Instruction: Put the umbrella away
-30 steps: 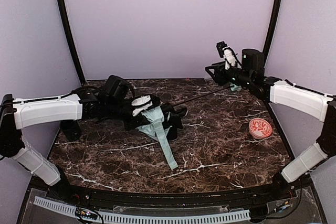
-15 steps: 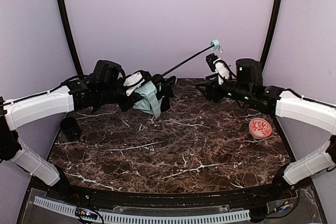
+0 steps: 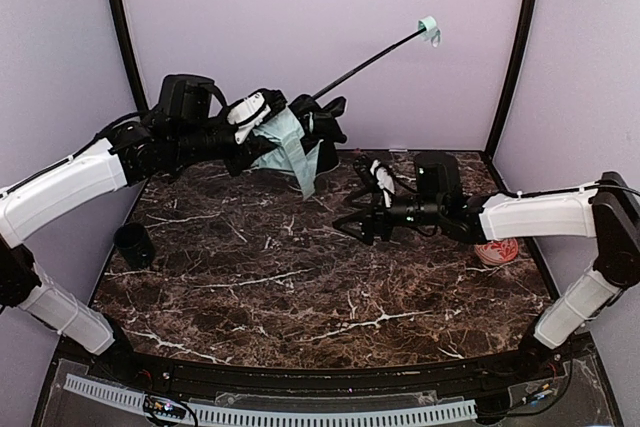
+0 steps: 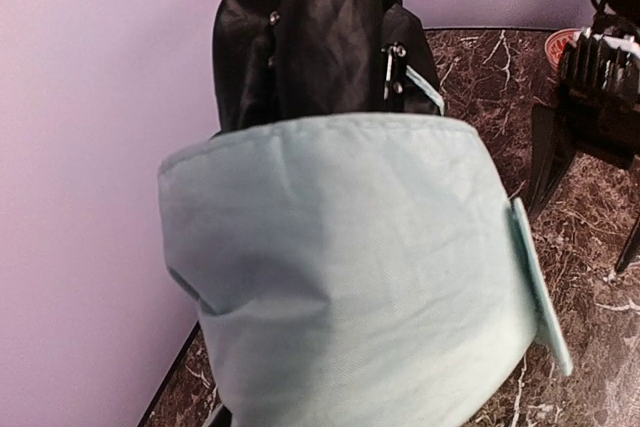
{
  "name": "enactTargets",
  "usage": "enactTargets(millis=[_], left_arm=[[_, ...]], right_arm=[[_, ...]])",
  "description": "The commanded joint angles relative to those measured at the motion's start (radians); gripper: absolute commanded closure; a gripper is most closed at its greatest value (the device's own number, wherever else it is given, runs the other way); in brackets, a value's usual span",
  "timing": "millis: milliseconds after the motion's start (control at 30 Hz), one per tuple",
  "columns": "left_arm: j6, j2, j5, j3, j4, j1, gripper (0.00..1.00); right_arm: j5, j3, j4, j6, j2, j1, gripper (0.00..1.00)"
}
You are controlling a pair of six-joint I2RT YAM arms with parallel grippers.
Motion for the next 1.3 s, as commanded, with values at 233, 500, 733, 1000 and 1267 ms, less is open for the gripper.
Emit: enactTargets(millis=[233, 500, 733, 1000, 1267], left_arm=[[0.036, -0.067, 0.158, 0.14, -0.053, 0.0, 1.0], [0.037, -0.034, 0.225, 0.246, -0.102, 0.0, 1.0], [0.081, -0.017, 0.31, 0.289, -0.175, 0.0, 1.0], [0.076, -0.009, 0.323, 0.3, -0.167, -0.001, 1.0], [0.065, -0.012, 0.354, 0.303, -0.165, 0.0, 1.0]], right_arm=[[-0.138, 0.125, 0.229, 0.011, 0.169, -0.001, 0.2], [-0.309, 0.049, 0.509, 0.11, 0.219, 0.017, 0.2], [-0.314, 0.101, 0.475, 0.082, 0.23, 0.019, 0.21], [-0.325, 0.116, 0.464, 0.082, 0.241, 0.044, 0.21], [-0.339, 0.134, 0.49, 0.109, 0.27, 0.054, 0.39]])
